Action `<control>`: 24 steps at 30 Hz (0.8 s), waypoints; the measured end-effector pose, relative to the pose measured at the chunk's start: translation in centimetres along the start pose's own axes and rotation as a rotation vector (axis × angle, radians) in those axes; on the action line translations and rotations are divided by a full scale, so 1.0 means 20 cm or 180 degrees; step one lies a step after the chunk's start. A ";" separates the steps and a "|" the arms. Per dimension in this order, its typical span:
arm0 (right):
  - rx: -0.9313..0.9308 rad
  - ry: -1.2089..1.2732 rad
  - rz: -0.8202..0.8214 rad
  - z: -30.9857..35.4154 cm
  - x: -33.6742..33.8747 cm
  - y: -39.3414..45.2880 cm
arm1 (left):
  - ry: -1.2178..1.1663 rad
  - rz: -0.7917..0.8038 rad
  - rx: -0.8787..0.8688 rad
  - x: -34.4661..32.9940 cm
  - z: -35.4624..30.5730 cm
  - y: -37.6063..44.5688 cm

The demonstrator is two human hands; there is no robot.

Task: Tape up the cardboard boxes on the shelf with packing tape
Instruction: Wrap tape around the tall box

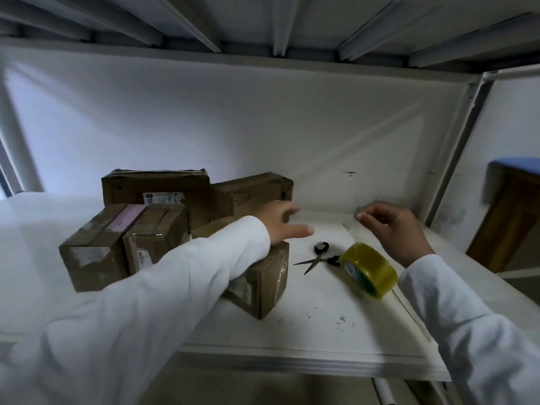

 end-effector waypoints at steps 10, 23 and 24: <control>0.0473 0.0771 0.0013 0.29 0.01 0.04 | -0.1184 -0.0600 -0.0493 -0.15 -0.24 0.09; -0.1282 0.0959 0.0955 0.24 -0.23 -0.06 | -0.1599 -0.1220 -0.0327 -0.07 -0.18 0.09; -0.1267 0.1051 0.0891 0.25 -0.24 -0.06 | -0.1406 -0.1315 -0.0366 -0.05 -0.17 0.10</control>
Point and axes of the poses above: each hand's wrist, its own y-axis towards the middle knuckle, its own x-axis out of the back of the hand, z = x × y, the point moved 1 cm from there along y, towards the middle knuckle, and after that the axes turned 5 degrees about -x, right-handed, at the moved point
